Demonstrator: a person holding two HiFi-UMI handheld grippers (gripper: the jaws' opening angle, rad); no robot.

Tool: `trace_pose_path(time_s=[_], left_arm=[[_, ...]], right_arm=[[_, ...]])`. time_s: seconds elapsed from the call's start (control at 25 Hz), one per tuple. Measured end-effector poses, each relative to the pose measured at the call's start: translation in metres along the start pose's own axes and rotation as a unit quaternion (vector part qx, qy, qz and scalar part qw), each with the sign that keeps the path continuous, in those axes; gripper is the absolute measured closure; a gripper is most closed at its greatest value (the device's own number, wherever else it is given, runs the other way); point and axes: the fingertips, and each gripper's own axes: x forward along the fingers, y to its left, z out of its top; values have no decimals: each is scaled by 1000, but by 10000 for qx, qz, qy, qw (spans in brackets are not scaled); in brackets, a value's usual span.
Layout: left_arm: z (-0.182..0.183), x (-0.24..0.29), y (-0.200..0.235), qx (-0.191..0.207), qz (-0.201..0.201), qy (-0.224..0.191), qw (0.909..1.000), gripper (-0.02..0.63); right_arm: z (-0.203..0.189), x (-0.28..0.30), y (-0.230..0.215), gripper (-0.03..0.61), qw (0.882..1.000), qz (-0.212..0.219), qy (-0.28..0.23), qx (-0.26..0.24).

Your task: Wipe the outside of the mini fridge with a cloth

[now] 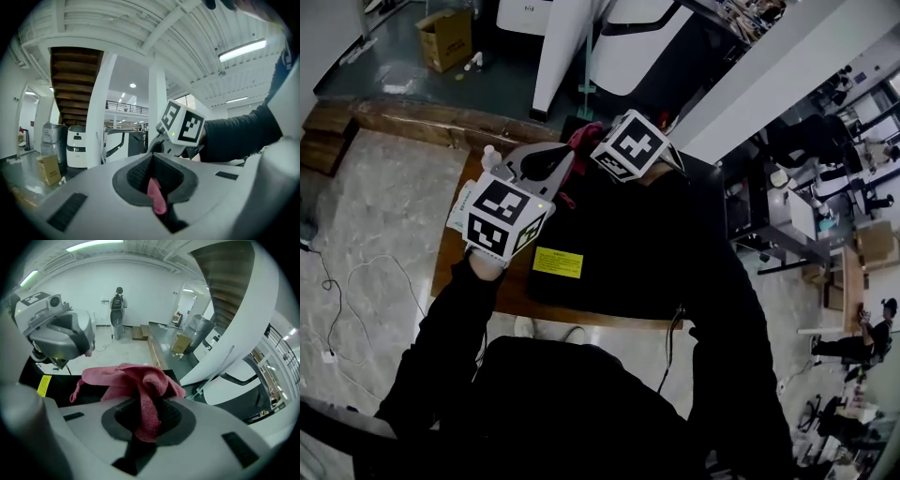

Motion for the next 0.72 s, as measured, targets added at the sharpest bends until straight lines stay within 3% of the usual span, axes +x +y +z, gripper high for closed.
trace_pose_path(time_s=[0.16, 0.36, 0.72], left_arm=[[23, 3, -39, -4, -353, -172, 9992, 607], [46, 11, -104, 154, -643, -285, 9974, 607], [60, 29, -219, 327, -397, -253, 9984, 607]], right_arm=[[-27, -12, -6, 509, 9996, -153, -75, 226], [-100, -48, -25, 509, 9979, -384, 58, 516], [-266, -135, -56, 509, 9911, -619, -94, 1174]])
